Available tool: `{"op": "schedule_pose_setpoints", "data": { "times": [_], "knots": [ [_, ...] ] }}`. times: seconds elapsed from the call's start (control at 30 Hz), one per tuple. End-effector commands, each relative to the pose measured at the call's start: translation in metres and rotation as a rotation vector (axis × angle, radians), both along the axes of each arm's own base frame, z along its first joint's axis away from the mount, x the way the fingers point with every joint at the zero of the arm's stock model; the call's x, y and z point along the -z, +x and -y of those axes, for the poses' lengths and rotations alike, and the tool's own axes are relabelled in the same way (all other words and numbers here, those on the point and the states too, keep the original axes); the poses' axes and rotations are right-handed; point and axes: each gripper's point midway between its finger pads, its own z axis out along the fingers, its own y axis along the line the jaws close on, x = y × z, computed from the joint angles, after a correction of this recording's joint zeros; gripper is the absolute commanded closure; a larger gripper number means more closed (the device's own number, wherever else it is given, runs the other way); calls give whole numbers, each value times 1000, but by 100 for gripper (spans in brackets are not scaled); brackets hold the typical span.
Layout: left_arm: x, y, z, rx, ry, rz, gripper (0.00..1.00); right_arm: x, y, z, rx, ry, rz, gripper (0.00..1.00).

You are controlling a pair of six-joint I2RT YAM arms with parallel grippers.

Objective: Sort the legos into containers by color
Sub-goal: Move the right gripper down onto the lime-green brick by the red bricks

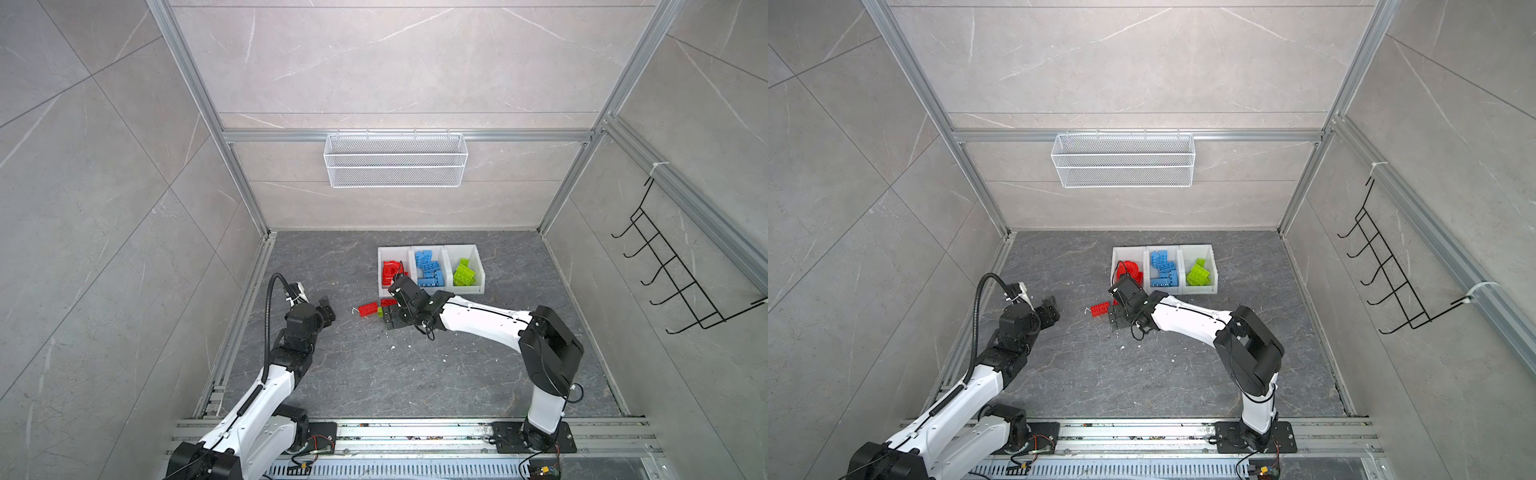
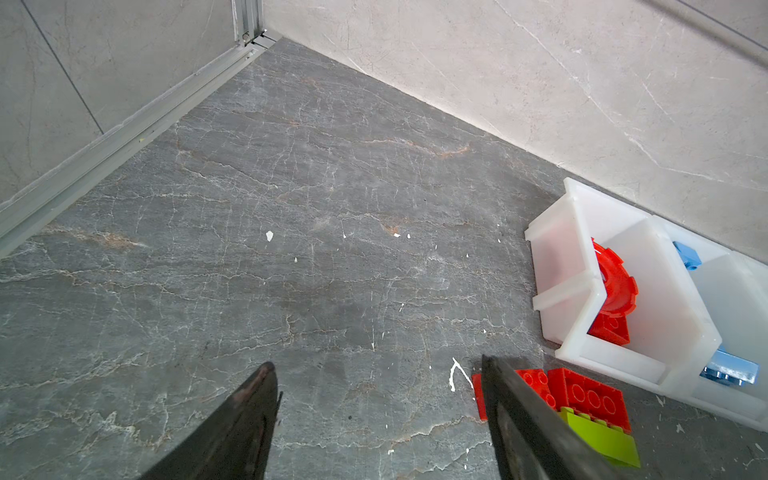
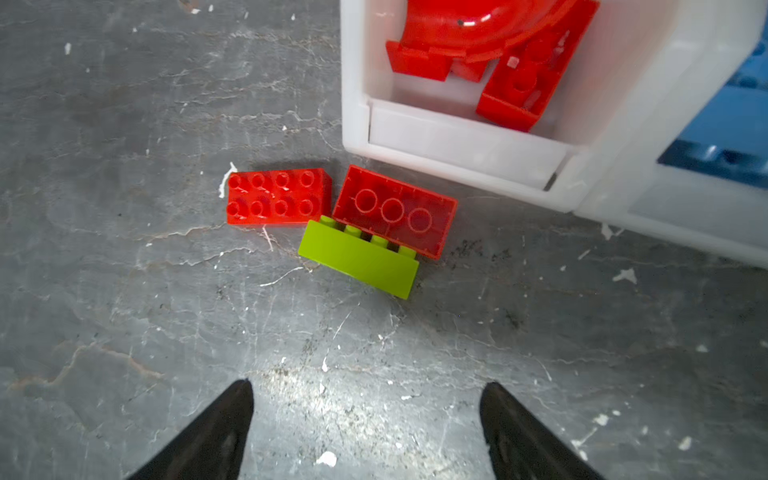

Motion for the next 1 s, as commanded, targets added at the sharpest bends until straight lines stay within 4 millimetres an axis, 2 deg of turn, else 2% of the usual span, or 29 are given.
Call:
{"op": "schedule_pose_setpoints", "data": {
  "times": [0.0,0.13,0.3,0.73,0.97],
  "knots": [
    [-13,3,-4,-20,-10,49,21,0,19,-9,97,7,65,11],
    [-10,2,-6,-34,-4,45,21,14,22,-21,98,-5,57,10],
    [-10,2,-7,-37,-5,44,21,33,25,-25,115,-38,39,9],
    [-9,2,-7,-36,-6,44,21,51,42,-36,124,-109,46,10],
    [-10,2,-6,-34,-9,47,21,61,41,-31,123,-151,36,15]
  ]
}}
